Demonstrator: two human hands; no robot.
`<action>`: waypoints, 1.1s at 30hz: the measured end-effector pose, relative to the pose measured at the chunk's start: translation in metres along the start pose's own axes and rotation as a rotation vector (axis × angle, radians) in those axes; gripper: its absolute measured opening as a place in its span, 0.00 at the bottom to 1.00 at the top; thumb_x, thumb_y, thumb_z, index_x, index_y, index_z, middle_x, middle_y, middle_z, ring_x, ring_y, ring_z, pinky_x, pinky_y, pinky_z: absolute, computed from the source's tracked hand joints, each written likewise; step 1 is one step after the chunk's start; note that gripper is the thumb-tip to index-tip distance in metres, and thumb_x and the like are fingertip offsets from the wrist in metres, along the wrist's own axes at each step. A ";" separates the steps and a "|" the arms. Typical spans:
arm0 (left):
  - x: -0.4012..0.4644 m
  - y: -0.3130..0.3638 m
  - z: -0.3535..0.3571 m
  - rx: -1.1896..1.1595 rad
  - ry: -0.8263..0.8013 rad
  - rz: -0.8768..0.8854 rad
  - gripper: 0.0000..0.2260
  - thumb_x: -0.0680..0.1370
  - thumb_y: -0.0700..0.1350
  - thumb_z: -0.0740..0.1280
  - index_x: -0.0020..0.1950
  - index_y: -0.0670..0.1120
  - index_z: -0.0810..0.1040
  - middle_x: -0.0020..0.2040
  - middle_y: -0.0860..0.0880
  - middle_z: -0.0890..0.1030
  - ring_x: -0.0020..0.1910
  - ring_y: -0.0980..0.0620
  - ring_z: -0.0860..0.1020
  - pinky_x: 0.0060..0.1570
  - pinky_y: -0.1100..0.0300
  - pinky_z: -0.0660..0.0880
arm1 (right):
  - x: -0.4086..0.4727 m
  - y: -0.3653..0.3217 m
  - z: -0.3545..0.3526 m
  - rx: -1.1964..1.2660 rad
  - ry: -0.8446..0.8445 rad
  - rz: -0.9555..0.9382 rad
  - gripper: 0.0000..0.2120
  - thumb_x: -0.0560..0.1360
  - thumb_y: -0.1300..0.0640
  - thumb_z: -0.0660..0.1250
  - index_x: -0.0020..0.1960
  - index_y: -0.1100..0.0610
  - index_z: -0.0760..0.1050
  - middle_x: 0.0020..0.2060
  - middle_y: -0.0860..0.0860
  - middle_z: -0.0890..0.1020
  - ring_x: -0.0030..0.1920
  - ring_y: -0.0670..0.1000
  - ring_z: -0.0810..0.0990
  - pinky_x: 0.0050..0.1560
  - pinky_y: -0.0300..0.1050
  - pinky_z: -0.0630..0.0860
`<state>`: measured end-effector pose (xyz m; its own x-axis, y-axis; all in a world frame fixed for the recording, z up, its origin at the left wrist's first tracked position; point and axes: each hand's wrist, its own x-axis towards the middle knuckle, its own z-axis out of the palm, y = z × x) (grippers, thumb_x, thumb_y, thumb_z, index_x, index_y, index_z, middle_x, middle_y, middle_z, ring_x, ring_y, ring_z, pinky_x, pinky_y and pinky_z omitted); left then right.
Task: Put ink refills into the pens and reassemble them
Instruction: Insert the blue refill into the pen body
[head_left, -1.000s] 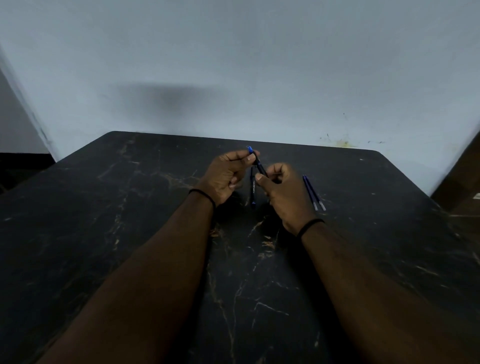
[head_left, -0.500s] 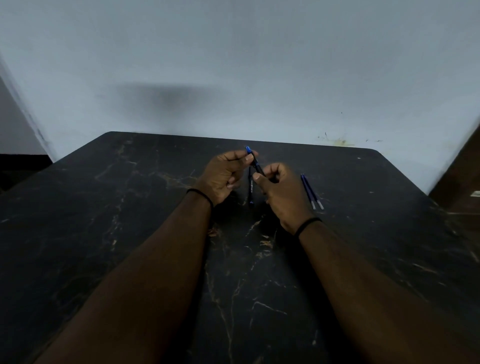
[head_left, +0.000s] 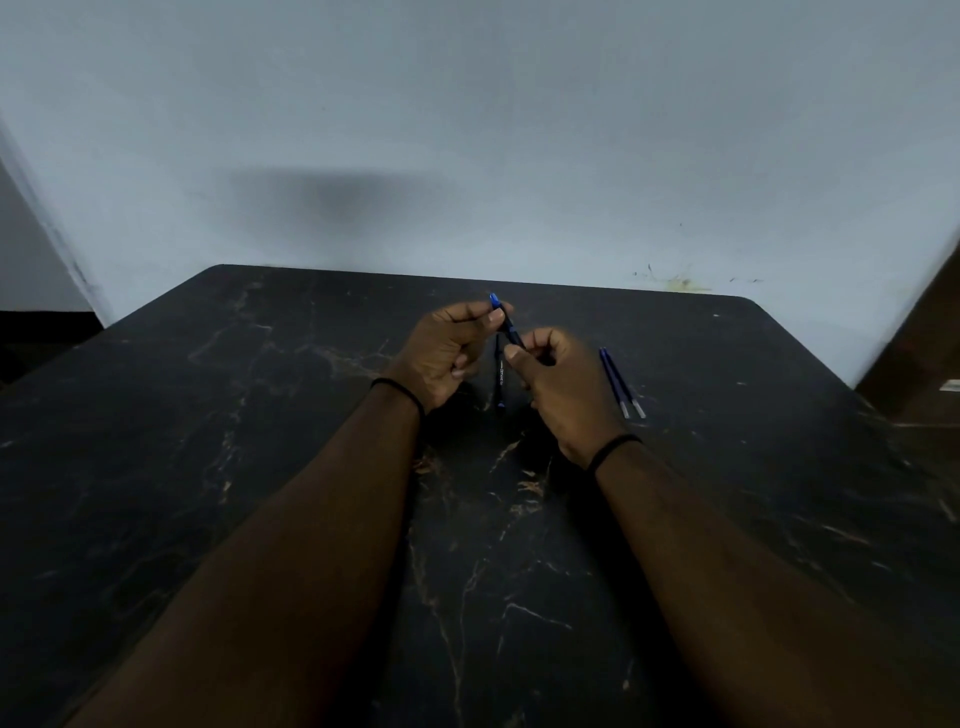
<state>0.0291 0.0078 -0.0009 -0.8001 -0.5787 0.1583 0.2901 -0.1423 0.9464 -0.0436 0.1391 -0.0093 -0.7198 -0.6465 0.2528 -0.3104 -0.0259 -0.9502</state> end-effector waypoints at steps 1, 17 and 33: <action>0.000 0.000 0.000 0.001 -0.001 0.000 0.06 0.80 0.37 0.64 0.51 0.41 0.81 0.41 0.44 0.78 0.19 0.60 0.60 0.24 0.61 0.50 | 0.000 0.000 0.001 0.013 0.012 0.001 0.04 0.77 0.57 0.71 0.47 0.55 0.76 0.40 0.51 0.78 0.39 0.49 0.75 0.42 0.47 0.73; 0.009 -0.007 -0.007 -0.051 -0.017 0.009 0.06 0.79 0.37 0.65 0.51 0.41 0.81 0.36 0.48 0.80 0.18 0.59 0.60 0.19 0.67 0.55 | 0.003 0.006 0.002 0.016 0.032 -0.028 0.05 0.76 0.59 0.72 0.46 0.56 0.76 0.37 0.50 0.78 0.36 0.47 0.74 0.39 0.45 0.72; 0.006 0.001 -0.006 -0.064 0.077 0.052 0.04 0.79 0.40 0.67 0.49 0.42 0.81 0.39 0.50 0.84 0.20 0.58 0.61 0.22 0.63 0.53 | 0.000 0.006 -0.001 -0.299 0.146 -0.147 0.08 0.78 0.49 0.66 0.41 0.47 0.77 0.35 0.44 0.81 0.37 0.41 0.78 0.36 0.40 0.70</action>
<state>0.0282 -0.0006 -0.0010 -0.7410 -0.6463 0.1824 0.3650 -0.1596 0.9172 -0.0461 0.1402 -0.0151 -0.7285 -0.5361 0.4265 -0.5694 0.1277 -0.8121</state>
